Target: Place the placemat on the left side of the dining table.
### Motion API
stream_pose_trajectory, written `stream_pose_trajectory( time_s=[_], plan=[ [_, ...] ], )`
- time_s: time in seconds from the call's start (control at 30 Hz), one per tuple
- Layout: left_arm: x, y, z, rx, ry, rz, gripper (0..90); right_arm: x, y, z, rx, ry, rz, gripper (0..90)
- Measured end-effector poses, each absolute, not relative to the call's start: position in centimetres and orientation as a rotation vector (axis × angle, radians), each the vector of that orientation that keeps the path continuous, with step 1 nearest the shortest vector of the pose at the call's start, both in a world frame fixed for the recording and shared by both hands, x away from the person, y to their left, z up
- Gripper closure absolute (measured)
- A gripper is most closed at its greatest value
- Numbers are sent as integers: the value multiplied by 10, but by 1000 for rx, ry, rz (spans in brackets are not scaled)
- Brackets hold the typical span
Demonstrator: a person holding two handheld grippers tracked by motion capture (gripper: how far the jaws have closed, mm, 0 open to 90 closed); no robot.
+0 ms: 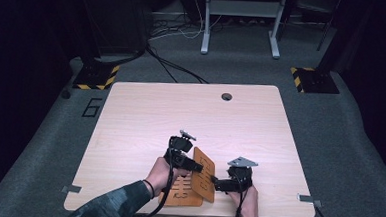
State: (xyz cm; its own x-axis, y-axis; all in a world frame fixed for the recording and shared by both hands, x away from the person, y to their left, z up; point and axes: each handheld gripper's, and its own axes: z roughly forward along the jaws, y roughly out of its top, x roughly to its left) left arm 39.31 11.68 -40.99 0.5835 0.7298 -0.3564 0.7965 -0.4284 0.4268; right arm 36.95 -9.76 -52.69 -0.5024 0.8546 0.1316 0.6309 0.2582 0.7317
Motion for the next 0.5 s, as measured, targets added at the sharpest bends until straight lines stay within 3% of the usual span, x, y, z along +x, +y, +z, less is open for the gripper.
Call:
stream_pose_trajectory(
  time_s=[0.5],
  plan=[
    [391,93,-394,2304,1202,-68,768,368,-98,-527,1380,2197,1097,34]
  ],
)
